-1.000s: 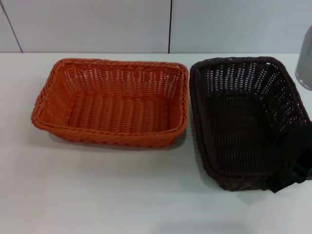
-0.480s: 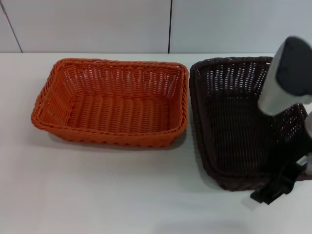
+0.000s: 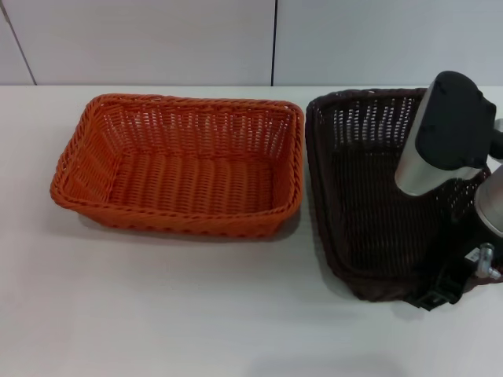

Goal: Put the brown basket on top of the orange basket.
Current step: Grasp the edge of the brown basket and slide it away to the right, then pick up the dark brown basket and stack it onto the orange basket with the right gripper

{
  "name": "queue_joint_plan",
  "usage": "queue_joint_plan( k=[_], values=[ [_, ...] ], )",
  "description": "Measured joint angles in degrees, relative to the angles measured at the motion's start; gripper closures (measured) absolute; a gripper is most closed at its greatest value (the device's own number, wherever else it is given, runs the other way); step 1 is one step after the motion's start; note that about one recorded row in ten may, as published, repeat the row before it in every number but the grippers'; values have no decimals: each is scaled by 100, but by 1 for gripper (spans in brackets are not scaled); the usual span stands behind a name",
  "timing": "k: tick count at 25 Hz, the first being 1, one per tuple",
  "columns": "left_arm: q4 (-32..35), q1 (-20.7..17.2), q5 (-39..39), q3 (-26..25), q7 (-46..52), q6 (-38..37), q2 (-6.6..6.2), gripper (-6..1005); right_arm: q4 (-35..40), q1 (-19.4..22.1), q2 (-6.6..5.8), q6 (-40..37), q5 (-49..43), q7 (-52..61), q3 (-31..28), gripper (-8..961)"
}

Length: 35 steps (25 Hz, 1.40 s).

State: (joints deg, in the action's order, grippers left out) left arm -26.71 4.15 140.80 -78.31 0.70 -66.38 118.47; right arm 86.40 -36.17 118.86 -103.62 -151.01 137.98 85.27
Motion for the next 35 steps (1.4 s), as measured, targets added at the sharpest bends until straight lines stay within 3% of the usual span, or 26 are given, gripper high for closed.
queue_joint_plan(
  k=[2,7,10,21,27,35],
  values=[
    [0,8,1,0,0,0,-6,212,-36,-11,-2,58,-10,0,123,368],
    [29,41,8,-13,0,3,-18,212,18,-13,-3,101,-17,55,176,612],
    [78,80,9,-35,0,3,-18,212,177,21,4,121,-17,119,175,677],
    [189,153,9,-54,0,-3,-25,213,1386,135,15,-7,-163,541,187,746],
    [197,157,9,-53,0,-19,-27,213,2513,43,11,-238,-530,847,190,767],
    [211,140,34,-52,0,-40,-35,213,2855,-213,12,-298,-874,1027,365,778]
  ],
)
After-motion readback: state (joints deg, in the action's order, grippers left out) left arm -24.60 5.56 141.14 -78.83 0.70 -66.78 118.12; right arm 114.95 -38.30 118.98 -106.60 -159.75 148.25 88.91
